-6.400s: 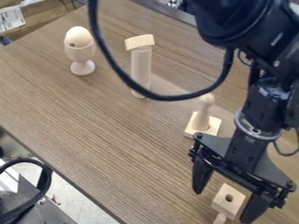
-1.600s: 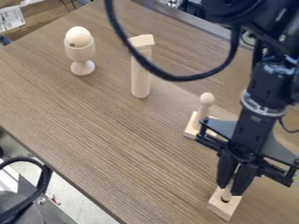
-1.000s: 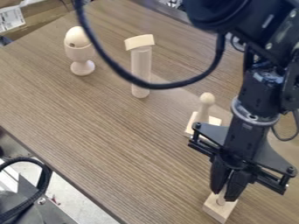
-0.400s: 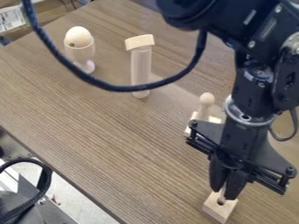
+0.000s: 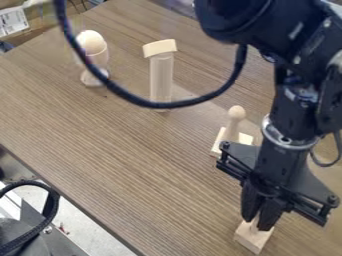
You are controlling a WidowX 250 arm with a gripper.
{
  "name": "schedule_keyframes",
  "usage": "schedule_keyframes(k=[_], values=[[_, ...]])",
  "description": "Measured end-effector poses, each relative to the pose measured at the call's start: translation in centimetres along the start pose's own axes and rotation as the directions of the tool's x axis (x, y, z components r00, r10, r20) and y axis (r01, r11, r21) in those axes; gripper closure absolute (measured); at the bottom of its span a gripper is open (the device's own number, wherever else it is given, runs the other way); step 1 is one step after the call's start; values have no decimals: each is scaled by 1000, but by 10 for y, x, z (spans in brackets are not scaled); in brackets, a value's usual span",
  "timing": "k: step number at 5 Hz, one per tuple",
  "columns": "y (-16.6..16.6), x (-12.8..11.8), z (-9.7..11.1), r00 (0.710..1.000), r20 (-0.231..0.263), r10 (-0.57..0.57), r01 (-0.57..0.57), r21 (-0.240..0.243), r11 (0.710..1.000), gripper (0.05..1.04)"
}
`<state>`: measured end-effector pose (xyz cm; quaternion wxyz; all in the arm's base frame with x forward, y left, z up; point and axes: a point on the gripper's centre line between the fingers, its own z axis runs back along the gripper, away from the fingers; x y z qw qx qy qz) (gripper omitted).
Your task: Put the stick inside the hole in the cube
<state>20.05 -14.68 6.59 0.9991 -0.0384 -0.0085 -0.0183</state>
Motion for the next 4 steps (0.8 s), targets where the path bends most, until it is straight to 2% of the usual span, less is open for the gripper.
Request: schedule_keyframes(k=[3,4], values=[[2,7,-2,1000,-9,11,-11,13,1000,974],[7,9,1,998,7,59,-59,-6,998,974]])
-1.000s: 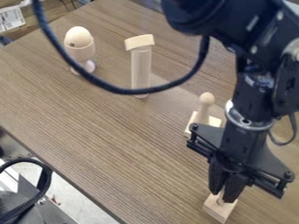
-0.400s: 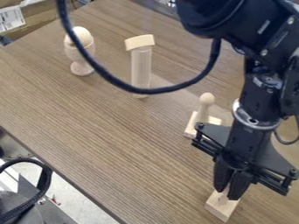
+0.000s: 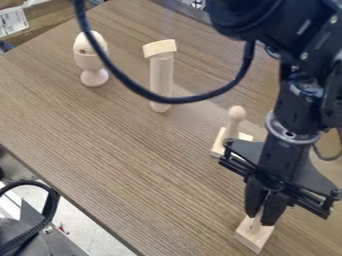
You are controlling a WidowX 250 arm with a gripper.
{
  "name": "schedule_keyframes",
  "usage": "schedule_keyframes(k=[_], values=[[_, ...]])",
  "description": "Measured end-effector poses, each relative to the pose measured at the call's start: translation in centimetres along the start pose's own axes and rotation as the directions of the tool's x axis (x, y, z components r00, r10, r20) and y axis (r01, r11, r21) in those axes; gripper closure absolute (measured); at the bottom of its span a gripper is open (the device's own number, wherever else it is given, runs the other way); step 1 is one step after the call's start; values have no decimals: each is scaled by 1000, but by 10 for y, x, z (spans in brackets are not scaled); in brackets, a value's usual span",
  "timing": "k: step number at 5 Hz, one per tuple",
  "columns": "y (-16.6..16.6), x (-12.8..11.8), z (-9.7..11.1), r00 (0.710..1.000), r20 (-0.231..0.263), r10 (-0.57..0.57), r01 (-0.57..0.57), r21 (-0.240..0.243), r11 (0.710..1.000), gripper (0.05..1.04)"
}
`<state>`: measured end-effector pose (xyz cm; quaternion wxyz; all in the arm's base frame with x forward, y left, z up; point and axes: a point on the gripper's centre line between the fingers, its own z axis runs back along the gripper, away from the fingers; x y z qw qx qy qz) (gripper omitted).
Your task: Put the stick inside the hole in the cube
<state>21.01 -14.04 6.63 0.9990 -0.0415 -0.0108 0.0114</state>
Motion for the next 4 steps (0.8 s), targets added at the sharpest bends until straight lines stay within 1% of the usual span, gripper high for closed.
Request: schedule_keyframes(k=[1,2,3,4], values=[[19,-6,-11,996,-35,82,-82,2,997,974],[27,-11,-14,994,7,111,-111,-40,993,974],[29,-14,-14,989,19,143,-142,-54,988,941],[32,-22,-12,989,-24,146,-146,8,989,718]])
